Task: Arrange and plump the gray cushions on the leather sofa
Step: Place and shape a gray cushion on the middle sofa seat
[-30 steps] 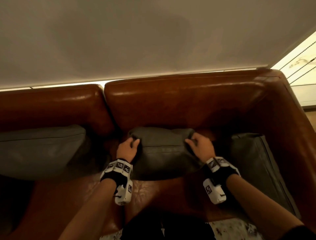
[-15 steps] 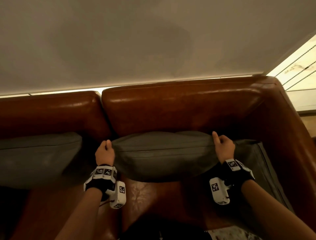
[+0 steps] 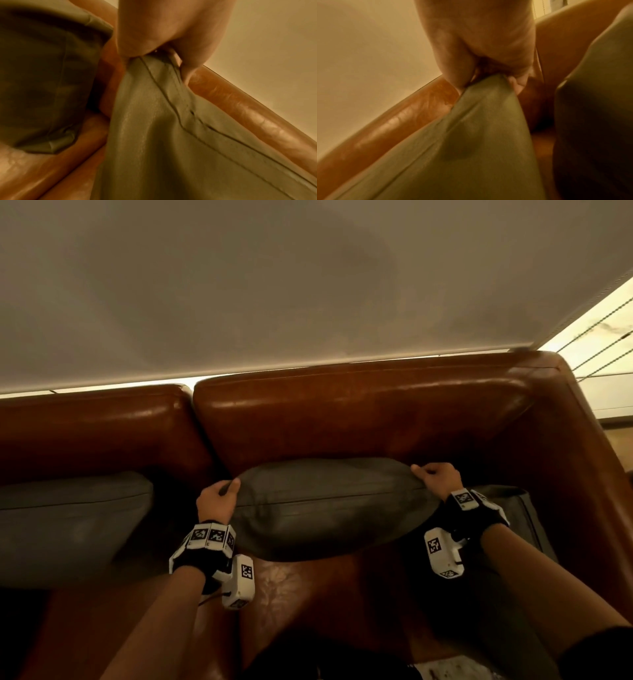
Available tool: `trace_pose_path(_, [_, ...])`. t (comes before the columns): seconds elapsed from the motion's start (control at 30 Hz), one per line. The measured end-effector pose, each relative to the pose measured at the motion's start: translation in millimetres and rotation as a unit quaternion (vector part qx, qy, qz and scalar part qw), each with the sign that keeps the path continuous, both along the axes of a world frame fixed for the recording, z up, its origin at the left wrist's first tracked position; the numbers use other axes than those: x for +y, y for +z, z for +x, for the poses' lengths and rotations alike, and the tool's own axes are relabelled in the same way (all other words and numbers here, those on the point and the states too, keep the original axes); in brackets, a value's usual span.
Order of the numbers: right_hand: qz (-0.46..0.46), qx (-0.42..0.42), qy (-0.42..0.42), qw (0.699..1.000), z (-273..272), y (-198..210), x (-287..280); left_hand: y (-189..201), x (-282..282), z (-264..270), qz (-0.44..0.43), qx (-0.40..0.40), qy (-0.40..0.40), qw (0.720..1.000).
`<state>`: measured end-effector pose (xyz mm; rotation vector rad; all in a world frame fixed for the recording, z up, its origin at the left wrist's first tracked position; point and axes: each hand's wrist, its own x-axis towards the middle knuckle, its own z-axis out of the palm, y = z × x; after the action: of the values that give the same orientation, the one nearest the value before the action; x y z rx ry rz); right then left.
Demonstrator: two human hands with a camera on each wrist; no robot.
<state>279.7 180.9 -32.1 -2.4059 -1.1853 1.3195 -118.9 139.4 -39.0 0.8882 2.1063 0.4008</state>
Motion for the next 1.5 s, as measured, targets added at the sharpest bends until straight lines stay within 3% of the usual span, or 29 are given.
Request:
trace_pose_path(0.13, [0.060,0.027,-0.040,0.997,4.6,6.8,17.6,1.3,4.8,-7.6,0.059,0.025,0.010,0.998])
trace_pose_path(0.33, [0.077,-0.090,-0.088,0.989,-6.0,-9.6,47.7,-15.1,55.9,16.1,-0.032,0.067,-0.012,0.997])
trace_pose_path(0.5, [0.091,0.067,-0.244,0.963,-4.7,-25.1,5.6,-26.1,45.9,14.6,-0.001,0.051,-0.009,0.999])
trace_pose_path(0.6, [0.075,0.135,-0.273,0.950,11.7,-24.0,3.5,-27.3,34.3,6.0,0.023,0.031,-0.024,0.999])
trace_pose_path(0.73, [0.018,0.106,-0.223,0.969,20.1,-20.7,13.1,-31.7,24.8,0.1,0.010,0.032,-0.033,0.999])
trace_pose_path(0.83, [-0.014,-0.009,-0.092,0.996,8.6,-11.6,32.2,-32.7,28.2,6.5,-0.031,0.025,-0.021,0.999])
trace_pose_path(0.97, [-0.036,-0.077,0.090,0.992,-11.0,-15.0,63.8,-32.5,31.5,7.1,-0.018,0.059,-0.046,0.997])
trace_pose_path(1.17, [-0.027,-0.143,0.046,0.988,-8.5,-24.9,76.4,-29.0,37.7,17.3,0.035,0.126,-0.056,0.990])
trace_pose_path(1.3, [-0.049,-0.013,-0.039,0.998,11.5,-13.2,64.3,-33.0,39.2,10.6,0.060,0.080,-0.030,0.995])
trace_pose_path(1.4, [-0.120,0.108,-0.124,0.979,35.0,-4.9,35.0,-38.3,33.4,8.9,0.073,0.051,-0.030,0.996])
trace_pose_path(1.5, [-0.037,0.053,-0.094,0.993,40.6,-8.4,15.2,-31.7,32.7,9.4,0.096,0.049,-0.083,0.991])
